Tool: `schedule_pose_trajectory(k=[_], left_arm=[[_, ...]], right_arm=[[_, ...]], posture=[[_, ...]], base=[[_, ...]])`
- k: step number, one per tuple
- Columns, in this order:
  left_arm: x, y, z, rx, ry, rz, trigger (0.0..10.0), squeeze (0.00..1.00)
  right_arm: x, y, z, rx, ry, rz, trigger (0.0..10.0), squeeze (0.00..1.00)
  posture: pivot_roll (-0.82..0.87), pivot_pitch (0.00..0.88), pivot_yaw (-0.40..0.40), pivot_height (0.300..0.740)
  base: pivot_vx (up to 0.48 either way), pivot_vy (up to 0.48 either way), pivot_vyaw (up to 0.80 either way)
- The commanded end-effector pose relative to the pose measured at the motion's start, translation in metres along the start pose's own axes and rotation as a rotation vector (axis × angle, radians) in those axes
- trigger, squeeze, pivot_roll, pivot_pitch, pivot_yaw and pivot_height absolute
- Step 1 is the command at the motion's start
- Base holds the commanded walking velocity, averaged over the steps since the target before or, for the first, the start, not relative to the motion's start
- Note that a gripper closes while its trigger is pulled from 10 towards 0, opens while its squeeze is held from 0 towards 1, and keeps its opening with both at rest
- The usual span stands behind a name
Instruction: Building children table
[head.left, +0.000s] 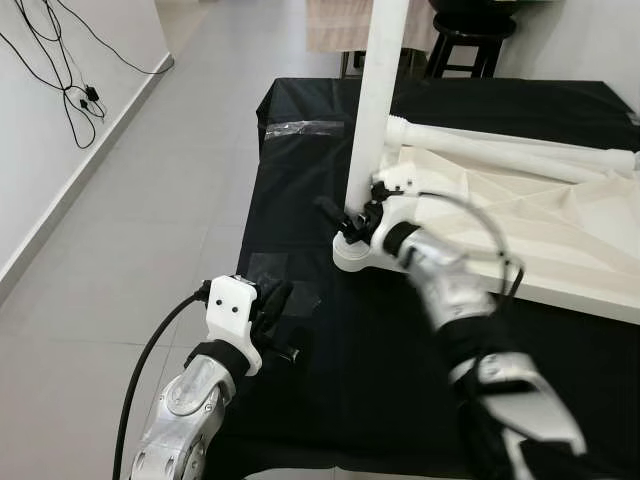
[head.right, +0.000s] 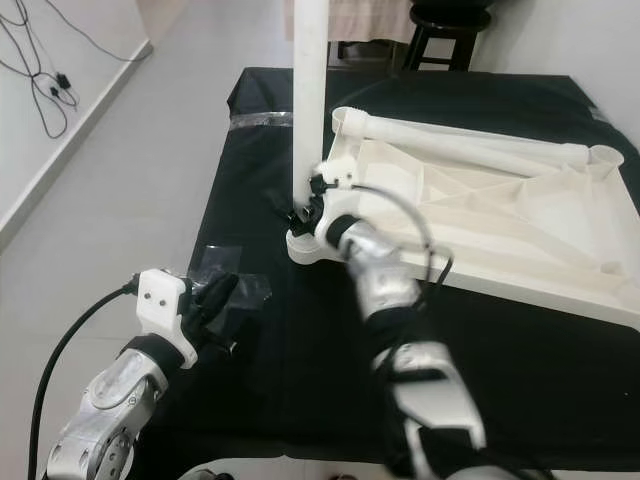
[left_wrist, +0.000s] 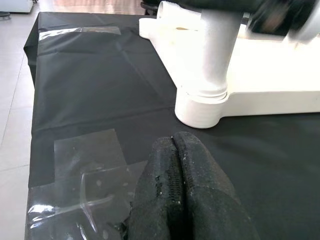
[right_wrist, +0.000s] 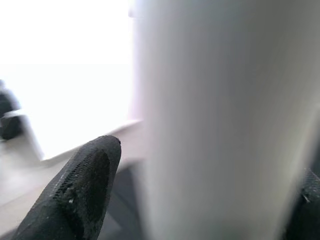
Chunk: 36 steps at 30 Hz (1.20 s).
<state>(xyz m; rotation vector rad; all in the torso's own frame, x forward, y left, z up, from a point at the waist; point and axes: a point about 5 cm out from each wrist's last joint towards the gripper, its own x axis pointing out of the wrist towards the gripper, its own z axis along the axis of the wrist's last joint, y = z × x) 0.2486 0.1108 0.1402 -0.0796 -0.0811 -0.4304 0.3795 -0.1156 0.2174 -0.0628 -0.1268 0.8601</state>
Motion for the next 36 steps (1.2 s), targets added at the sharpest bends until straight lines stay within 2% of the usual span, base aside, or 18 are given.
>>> schedule_pose_trajectory(k=[1, 7, 10, 13, 14, 16, 20, 23, 29, 33, 34, 35, 36], left_arm=[[-0.002, -0.003, -0.002, 0.0, 0.01, -0.025, 10.0, 0.0], [-0.002, -0.01, 0.001, 0.016, 0.001, -0.091, 10.0, 0.0], [-0.003, -0.012, 0.002, 0.041, -0.005, -0.098, 10.0, 0.0], [-0.003, -0.012, 0.002, 0.052, -0.007, -0.099, 10.0, 0.0], [-0.003, -0.012, 0.003, 0.05, -0.009, -0.095, 10.0, 0.0], [-0.003, -0.012, 0.003, 0.049, -0.01, -0.092, 10.0, 0.0], [-0.003, -0.01, 0.003, 0.036, -0.015, -0.085, 10.0, 0.0], [-0.003, -0.01, 0.003, 0.032, -0.015, -0.086, 10.0, 0.0], [-0.004, -0.009, 0.003, 0.016, -0.011, -0.099, 10.0, 0.0], [-0.004, -0.008, 0.003, 0.012, -0.006, -0.103, 10.0, 0.0], [-0.005, -0.006, 0.003, 0.009, -0.004, -0.102, 10.0, 0.0], [-0.005, -0.006, 0.003, 0.009, -0.004, -0.102, 10.0, 0.0], [-0.005, -0.005, 0.002, 0.006, -0.002, -0.099, 10.0, 0.0]], right_arm=[[0.001, 0.007, -0.009, 0.048, 0.015, 0.146, 10.0, 0.0], [-0.001, -0.001, -0.011, 0.099, 0.048, 0.175, 10.0, 0.0], [-0.004, -0.007, -0.018, 0.131, 0.086, 0.14, 10.0, 0.0], [-0.007, -0.009, -0.022, 0.137, 0.097, 0.156, 10.0, 0.0], [-0.01, -0.011, -0.027, 0.139, 0.114, 0.136, 0.0, 0.0], [-0.012, -0.012, -0.03, 0.139, 0.127, 0.119, 0.0, 0.0], [-0.026, -0.018, -0.045, 0.134, 0.171, 0.039, 0.0, 0.0], [-0.035, -0.02, -0.049, 0.133, 0.169, 0.039, 0.0, 0.0], [-0.064, -0.023, -0.055, 0.112, 0.147, 0.013, 0.0, 0.0], [-0.07, -0.021, -0.054, 0.099, 0.133, -0.045, 0.0, 0.0], [-0.07, -0.013, -0.058, 0.095, 0.138, -0.092, 0.0, 0.0], [-0.07, -0.013, -0.058, 0.095, 0.138, -0.092, 0.0, 0.0], [-0.062, -0.003, -0.068, 0.125, 0.138, -0.446, 0.0, 0.0]], posture=[[0.1, 0.124, -0.025, 0.74], [0.11, 0.122, -0.029, 0.74], [0.11, 0.122, -0.029, 0.74], [0.11, 0.122, -0.03, 0.74], [0.1, 0.124, -0.028, 0.74], [0.1, 0.124, -0.028, 0.74], [0.07, 0.132, -0.021, 0.74], [0.05, 0.138, -0.014, 0.74], [0.02, 0.153, 0.012, 0.74], [0.02, 0.155, 0.014, 0.74], [0.01, 0.157, 0.013, 0.74], [0.01, 0.157, 0.013, 0.74], [0.01, 0.155, 0.019, 0.74]], base=[[0.0, 0.0, 0.0], [0.0, 0.0, 0.0], [0.0, 0.0, 0.0], [0.0, 0.0, 0.0], [0.0, 0.0, 0.0], [0.0, 0.0, 0.0], [0.0, 0.0, 0.0], [0.0, 0.0, 0.0], [0.0, 0.0, 0.0], [0.0, 0.0, 0.0], [0.0, 0.0, 0.0], [0.0, 0.0, 0.0], [0.0, 0.0, 0.0]])
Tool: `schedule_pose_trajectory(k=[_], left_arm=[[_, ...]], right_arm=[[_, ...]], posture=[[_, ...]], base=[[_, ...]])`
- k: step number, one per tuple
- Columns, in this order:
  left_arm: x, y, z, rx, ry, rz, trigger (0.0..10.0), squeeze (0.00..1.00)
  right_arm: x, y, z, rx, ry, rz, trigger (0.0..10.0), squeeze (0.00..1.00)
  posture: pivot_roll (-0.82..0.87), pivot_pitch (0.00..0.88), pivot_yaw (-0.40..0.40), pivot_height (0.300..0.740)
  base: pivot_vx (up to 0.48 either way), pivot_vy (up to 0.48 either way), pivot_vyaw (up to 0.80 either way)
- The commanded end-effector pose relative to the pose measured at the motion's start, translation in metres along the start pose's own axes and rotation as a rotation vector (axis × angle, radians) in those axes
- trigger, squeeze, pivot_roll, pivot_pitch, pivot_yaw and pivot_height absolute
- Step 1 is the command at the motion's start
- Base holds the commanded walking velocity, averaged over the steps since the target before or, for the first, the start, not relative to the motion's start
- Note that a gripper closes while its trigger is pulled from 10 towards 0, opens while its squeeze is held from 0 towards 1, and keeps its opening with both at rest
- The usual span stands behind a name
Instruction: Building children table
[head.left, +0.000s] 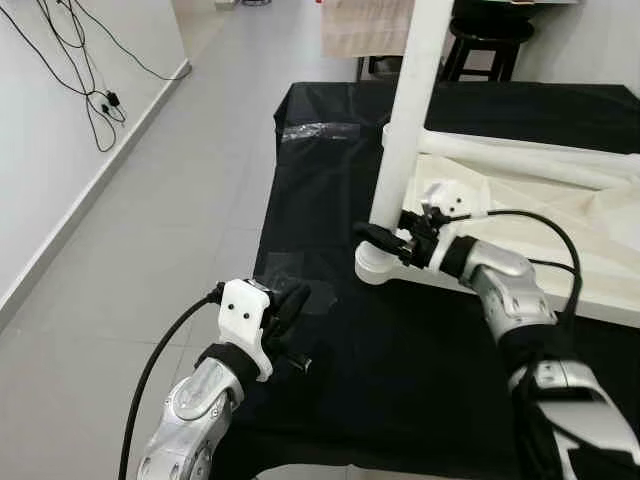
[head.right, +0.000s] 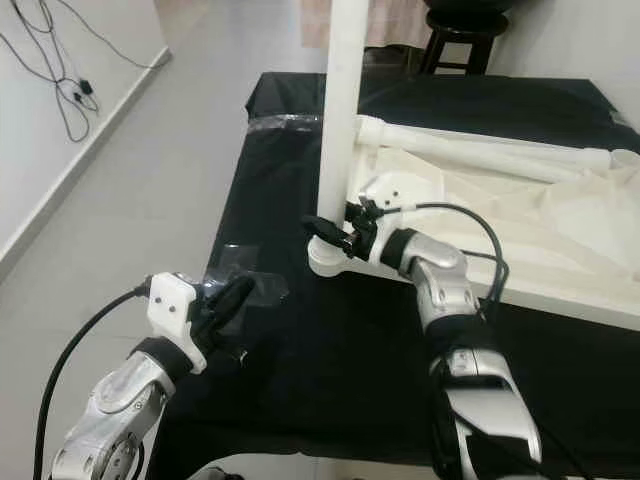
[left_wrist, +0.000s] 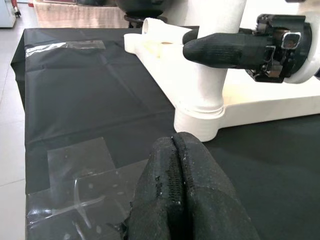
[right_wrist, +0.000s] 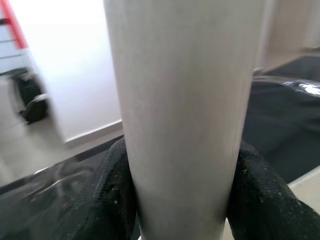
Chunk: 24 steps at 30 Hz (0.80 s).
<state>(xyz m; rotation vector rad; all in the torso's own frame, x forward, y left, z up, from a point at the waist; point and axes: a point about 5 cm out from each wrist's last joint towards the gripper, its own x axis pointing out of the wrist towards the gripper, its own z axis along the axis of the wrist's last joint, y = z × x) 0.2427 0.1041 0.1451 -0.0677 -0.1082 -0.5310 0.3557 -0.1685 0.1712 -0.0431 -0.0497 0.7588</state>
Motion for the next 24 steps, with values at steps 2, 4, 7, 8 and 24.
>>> schedule_pose_trajectory(k=[2, 4, 7, 8, 24], left_arm=[[-0.003, 0.004, -0.003, -0.009, 0.019, 0.005, 10.0, 0.0], [-0.002, 0.005, -0.003, -0.009, 0.021, 0.006, 10.0, 0.0], [-0.002, 0.005, -0.005, -0.005, 0.025, 0.006, 10.0, 0.0], [-0.002, 0.005, -0.005, -0.004, 0.027, 0.007, 10.0, 0.0], [0.001, 0.005, -0.006, -0.018, 0.023, 0.016, 10.0, 0.0]], right_arm=[[0.0, 0.029, -0.037, 0.139, 0.094, -0.494, 0.0, 0.0], [0.0, 0.044, -0.043, 0.174, 0.111, -0.587, 0.0, 0.0], [0.013, 0.054, -0.04, 0.095, 0.093, -0.543, 0.0, 0.0], [0.016, 0.049, -0.038, 0.082, 0.09, -0.545, 0.0, 0.0], [0.056, 0.042, 0.017, 0.063, -0.03, -0.036, 10.0, 0.0]], posture=[[0.02, 0.153, 0.018, 0.74], [0.03, 0.151, 0.019, 0.74], [0.02, 0.134, 0.02, 0.74], [0.02, 0.134, 0.02, 0.74], [0.03, 0.126, 0.017, 0.74]], base=[[0.0, 0.0, 0.0], [0.0, 0.0, 0.0], [0.0, 0.0, 0.0], [0.0, 0.0, 0.0], [0.0, 0.0, 0.0]])
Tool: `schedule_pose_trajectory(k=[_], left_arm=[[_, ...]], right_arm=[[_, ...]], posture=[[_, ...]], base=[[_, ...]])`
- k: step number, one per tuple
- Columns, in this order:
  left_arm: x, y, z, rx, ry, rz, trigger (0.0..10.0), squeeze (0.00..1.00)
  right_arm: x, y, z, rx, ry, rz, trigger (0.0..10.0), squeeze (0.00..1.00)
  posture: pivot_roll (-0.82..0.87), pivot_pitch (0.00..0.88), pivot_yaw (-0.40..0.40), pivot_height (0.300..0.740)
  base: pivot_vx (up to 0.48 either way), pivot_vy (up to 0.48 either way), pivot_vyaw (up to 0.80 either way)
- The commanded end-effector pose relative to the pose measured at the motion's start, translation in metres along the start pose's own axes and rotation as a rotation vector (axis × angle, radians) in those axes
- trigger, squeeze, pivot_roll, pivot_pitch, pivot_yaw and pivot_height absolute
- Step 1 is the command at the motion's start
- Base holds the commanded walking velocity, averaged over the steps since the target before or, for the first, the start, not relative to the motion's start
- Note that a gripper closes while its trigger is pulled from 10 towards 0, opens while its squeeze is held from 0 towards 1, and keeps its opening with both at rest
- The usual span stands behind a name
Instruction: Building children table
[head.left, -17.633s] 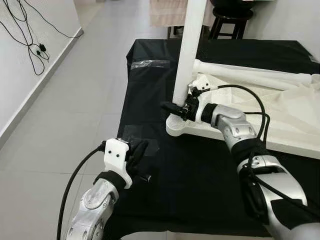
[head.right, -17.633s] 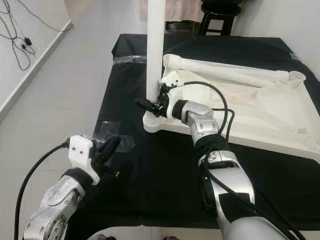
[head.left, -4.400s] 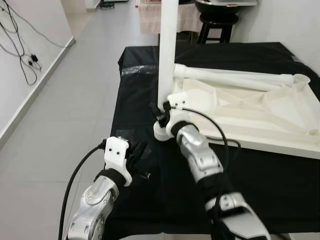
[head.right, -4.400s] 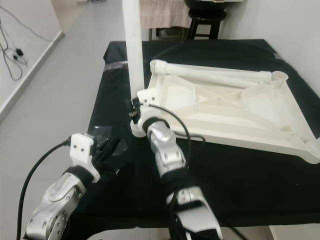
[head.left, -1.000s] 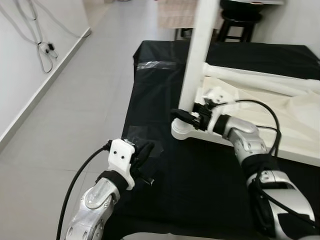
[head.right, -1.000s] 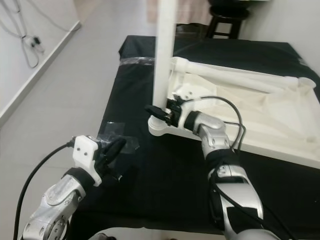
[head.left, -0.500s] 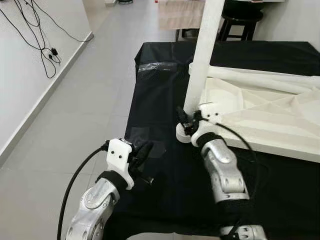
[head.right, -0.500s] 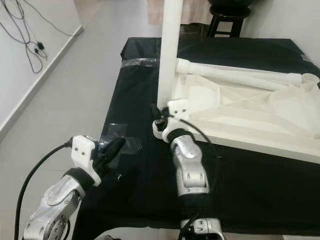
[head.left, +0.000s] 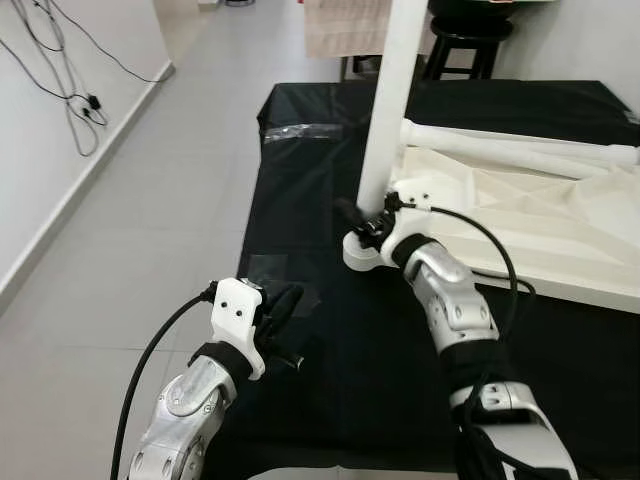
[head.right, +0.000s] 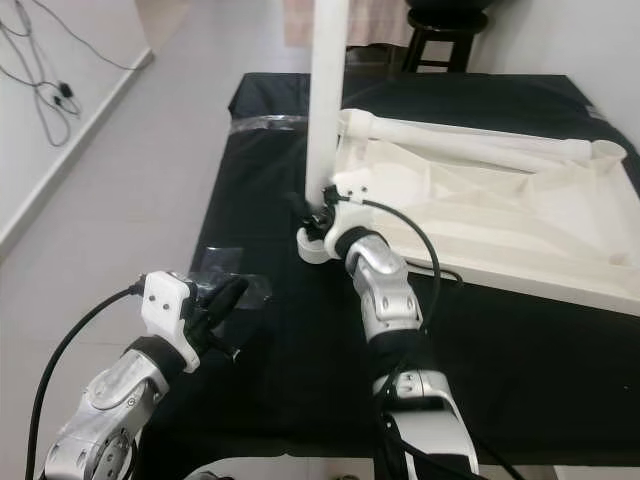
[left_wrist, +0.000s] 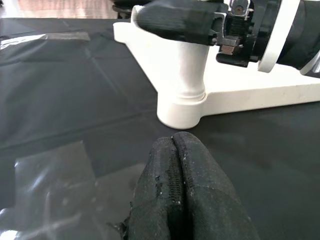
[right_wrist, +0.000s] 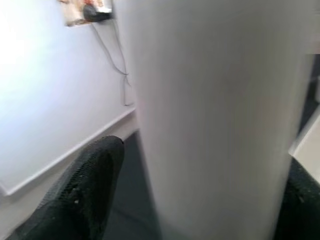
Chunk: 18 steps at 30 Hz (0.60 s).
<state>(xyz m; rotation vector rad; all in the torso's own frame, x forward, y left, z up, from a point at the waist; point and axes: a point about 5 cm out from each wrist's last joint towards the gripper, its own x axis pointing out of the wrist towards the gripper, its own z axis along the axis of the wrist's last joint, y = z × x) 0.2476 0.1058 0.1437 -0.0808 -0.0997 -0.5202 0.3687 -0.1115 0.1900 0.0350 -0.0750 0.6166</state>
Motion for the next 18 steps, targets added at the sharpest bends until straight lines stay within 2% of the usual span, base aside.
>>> schedule_pose_trajectory(k=[1, 3, 4, 8, 10, 11, 12, 18], left_arm=[[-0.001, 0.001, -0.004, -0.004, 0.018, 0.003, 10.0, 0.0], [0.0, 0.0, -0.004, -0.004, 0.016, 0.001, 10.0, 0.0], [0.0, 0.0, -0.004, -0.004, 0.016, 0.001, 10.0, 0.0], [0.001, -0.001, -0.003, -0.004, 0.011, 0.001, 10.0, 0.0], [0.001, -0.001, -0.003, -0.004, 0.01, 0.002, 10.0, 0.0], [0.001, -0.001, -0.003, -0.003, 0.01, 0.002, 10.0, 0.0], [0.001, -0.001, -0.003, -0.003, 0.01, 0.003, 10.0, 0.0], [0.002, -0.002, -0.003, 0.001, 0.011, -0.003, 10.0, 0.0]], right_arm=[[0.006, 0.015, 0.0, -0.031, 0.033, 0.219, 10.0, 0.0], [0.008, 0.014, 0.004, -0.073, 0.054, 0.359, 10.0, 0.0], [0.008, 0.014, 0.004, -0.073, 0.054, 0.359, 10.0, 0.0], [0.009, 0.009, 0.008, -0.064, 0.099, 0.501, 10.0, 0.0], [0.009, 0.008, 0.008, -0.068, 0.107, 0.514, 10.0, 0.0], [0.009, 0.007, 0.007, -0.062, 0.107, 0.526, 8.9, 0.0], [0.008, 0.005, 0.007, -0.046, 0.11, 0.533, 0.0, 0.0], [0.007, 0.0, 0.005, -0.025, 0.122, 0.528, 0.0, 0.0]], posture=[[0.03, 0.126, 0.015, 0.74], [0.03, 0.126, 0.015, 0.74], [0.03, 0.126, 0.015, 0.74], [0.03, 0.126, 0.006, 0.74], [0.03, 0.126, 0.006, 0.74], [0.03, 0.127, 0.007, 0.74], [0.03, 0.127, 0.007, 0.74], [0.04, 0.13, 0.012, 0.74]], base=[[0.0, 0.0, 0.0], [0.0, 0.0, 0.0], [0.0, 0.0, 0.0], [0.0, 0.0, 0.0], [0.0, 0.0, 0.0], [0.0, 0.0, 0.0], [0.0, 0.0, 0.0], [0.0, 0.0, 0.0]])
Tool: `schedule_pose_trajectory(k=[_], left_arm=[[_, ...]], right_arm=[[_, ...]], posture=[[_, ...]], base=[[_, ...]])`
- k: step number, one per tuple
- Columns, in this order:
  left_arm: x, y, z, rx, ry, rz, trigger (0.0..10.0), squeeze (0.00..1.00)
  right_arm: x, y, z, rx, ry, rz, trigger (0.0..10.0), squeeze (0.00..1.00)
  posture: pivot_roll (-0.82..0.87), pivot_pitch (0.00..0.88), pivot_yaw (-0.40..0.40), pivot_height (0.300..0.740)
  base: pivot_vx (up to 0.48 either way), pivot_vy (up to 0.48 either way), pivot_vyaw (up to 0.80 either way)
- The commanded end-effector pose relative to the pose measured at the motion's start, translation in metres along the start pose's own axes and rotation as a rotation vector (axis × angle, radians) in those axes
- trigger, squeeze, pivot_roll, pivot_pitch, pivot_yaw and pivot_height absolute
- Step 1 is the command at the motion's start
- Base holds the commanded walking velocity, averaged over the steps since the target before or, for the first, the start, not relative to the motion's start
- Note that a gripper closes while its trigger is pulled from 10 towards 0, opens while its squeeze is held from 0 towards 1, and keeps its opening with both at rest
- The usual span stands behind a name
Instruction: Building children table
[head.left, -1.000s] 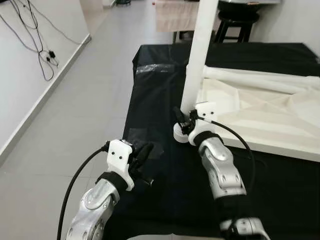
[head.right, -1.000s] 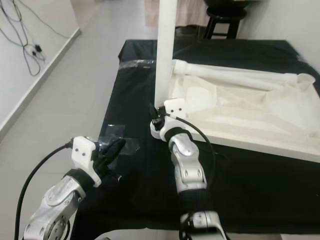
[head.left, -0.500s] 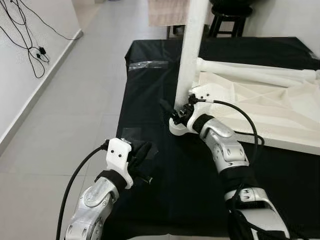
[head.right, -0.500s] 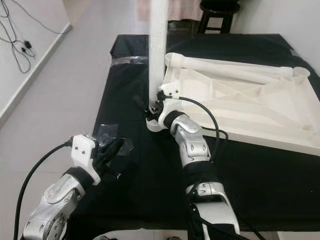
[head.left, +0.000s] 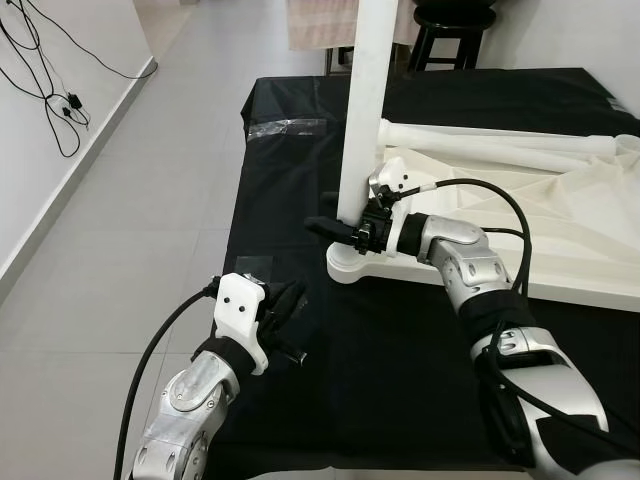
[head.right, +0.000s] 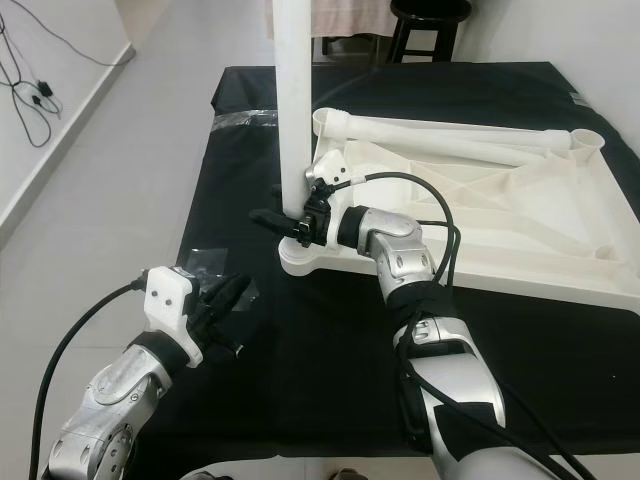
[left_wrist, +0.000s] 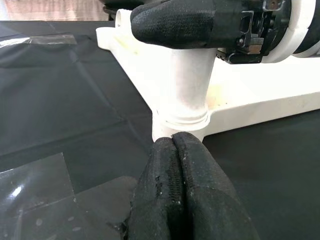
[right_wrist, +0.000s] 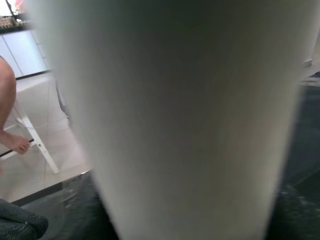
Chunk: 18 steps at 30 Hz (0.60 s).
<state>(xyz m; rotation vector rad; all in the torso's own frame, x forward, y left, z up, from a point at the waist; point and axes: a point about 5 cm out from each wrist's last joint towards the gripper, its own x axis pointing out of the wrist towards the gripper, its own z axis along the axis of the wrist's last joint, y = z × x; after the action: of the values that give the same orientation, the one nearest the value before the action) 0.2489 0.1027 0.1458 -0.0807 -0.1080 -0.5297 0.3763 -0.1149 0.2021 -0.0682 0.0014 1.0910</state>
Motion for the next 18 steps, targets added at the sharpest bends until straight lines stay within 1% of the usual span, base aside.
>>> schedule_pose_trajectory(k=[1, 5, 7, 8, 9, 11, 12, 13, 14, 15, 16, 17, 18], left_arm=[[-0.001, 0.001, -0.004, -0.001, 0.018, 0.007, 10.0, 0.0], [-0.002, 0.001, -0.004, 0.001, 0.019, 0.003, 10.0, 0.0], [-0.002, 0.001, -0.003, -0.006, 0.016, 0.006, 10.0, 0.0], [-0.002, 0.001, -0.003, -0.006, 0.016, 0.006, 10.0, 0.0], [-0.002, 0.001, -0.002, -0.009, 0.011, 0.007, 10.0, 0.0], [-0.002, 0.001, -0.002, -0.009, 0.011, 0.007, 10.0, 0.0], [-0.003, 0.002, -0.001, -0.014, 0.006, 0.011, 10.0, 0.0], [-0.003, 0.002, 0.0, -0.013, 0.003, 0.013, 10.0, 0.0], [-0.003, 0.002, 0.0, -0.011, 0.001, 0.014, 10.0, 0.0], [-0.003, 0.002, 0.0, -0.011, 0.001, 0.014, 10.0, 0.0], [-0.003, 0.003, 0.0, -0.013, 0.005, 0.017, 10.0, 0.0], [-0.003, 0.003, 0.0, -0.013, 0.005, 0.017, 10.0, 0.0], [-0.004, 0.003, -0.001, -0.014, 0.008, 0.018, 10.0, 0.0]], right_arm=[[0.006, 0.006, -0.006, 0.028, 0.011, 0.053, 0.0, 0.0], [0.003, 0.003, -0.006, 0.03, 0.006, 0.048, 0.0, 0.0], [0.001, 0.001, -0.008, 0.022, -0.001, 0.007, 0.0, 0.0], [0.001, 0.001, -0.008, 0.022, -0.001, 0.007, 0.0, 0.0], [0.001, 0.002, -0.013, 0.034, -0.012, -0.057, 0.0, 0.0], [0.001, 0.002, -0.013, 0.034, -0.012, -0.057, 0.0, 0.0], [0.004, 0.004, -0.024, 0.064, -0.002, -0.188, 0.0, 0.0], [0.006, 0.006, -0.041, 0.086, 0.026, -0.485, 0.0, 0.0], [0.003, 0.008, -0.051, 0.096, 0.049, -0.702, 0.0, 0.0], [0.003, 0.008, -0.051, 0.096, 0.049, -0.702, 0.0, 0.0], [0.007, 0.026, -0.063, 0.129, 0.069, -0.773, 0.0, 0.0], [0.007, 0.026, -0.063, 0.129, 0.069, -0.773, 0.0, 0.0], [0.01, 0.038, -0.066, 0.14, 0.065, -0.776, 0.0, 0.0]], posture=[[0.04, 0.13, 0.012, 0.74], [0.04, 0.13, 0.012, 0.74], [0.03, 0.134, 0.011, 0.74], [0.03, 0.134, 0.011, 0.74], [0.02, 0.141, 0.001, 0.74], [0.02, 0.141, 0.001, 0.74], [0.02, 0.147, -0.007, 0.74], [0.02, 0.15, -0.009, 0.74], [0.02, 0.154, -0.009, 0.74], [0.02, 0.154, -0.009, 0.74], [0.02, 0.16, -0.005, 0.74], [0.02, 0.16, -0.005, 0.74], [0.02, 0.16, -0.004, 0.74]], base=[[0.0, 0.0, 0.0], [0.0, 0.0, 0.0], [0.0, 0.0, 0.0], [0.0, 0.0, 0.0], [0.0, 0.0, 0.0], [0.0, 0.0, 0.0], [0.0, 0.0, 0.0], [0.0, 0.0, 0.0], [0.0, 0.0, 0.0], [0.0, 0.0, 0.0], [0.0, 0.0, 0.0], [0.0, 0.0, 0.0], [0.0, 0.0, 0.0]])
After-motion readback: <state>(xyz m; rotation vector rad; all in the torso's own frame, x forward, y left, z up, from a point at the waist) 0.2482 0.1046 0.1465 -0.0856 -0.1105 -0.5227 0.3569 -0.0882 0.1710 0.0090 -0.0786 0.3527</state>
